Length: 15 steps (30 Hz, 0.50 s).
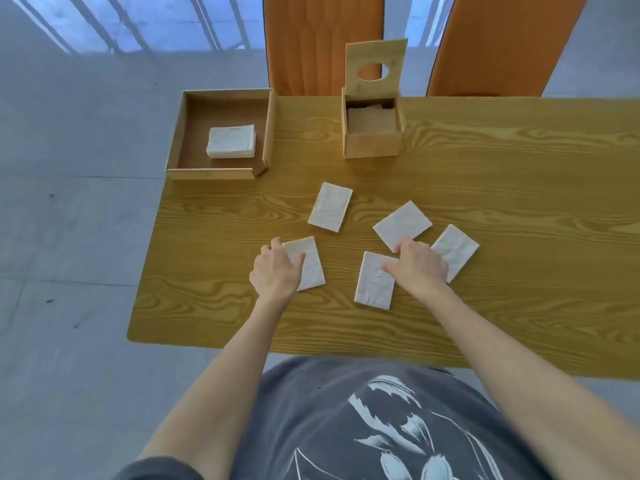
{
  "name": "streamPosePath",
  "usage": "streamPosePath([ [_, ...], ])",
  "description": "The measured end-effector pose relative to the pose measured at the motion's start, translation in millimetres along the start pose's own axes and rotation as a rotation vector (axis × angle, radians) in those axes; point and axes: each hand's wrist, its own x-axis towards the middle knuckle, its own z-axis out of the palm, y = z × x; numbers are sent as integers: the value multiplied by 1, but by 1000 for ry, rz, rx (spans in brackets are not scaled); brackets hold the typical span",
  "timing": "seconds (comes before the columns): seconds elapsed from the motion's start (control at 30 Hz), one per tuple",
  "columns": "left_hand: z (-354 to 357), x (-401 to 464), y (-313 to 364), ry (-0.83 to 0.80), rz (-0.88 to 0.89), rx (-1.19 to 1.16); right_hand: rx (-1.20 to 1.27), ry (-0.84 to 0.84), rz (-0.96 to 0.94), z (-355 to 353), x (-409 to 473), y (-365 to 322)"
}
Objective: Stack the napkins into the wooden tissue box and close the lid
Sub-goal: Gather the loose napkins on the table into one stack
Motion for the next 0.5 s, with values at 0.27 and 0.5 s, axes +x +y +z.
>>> streamPosePath([
  [0.27, 18, -3, -4, -28, -151, -77, -8, -17, 114, 14, -2, -8],
  [0.5, 25, 2, -8, -78, -172, -204, 50, -4, 135, 22, -4, -16],
])
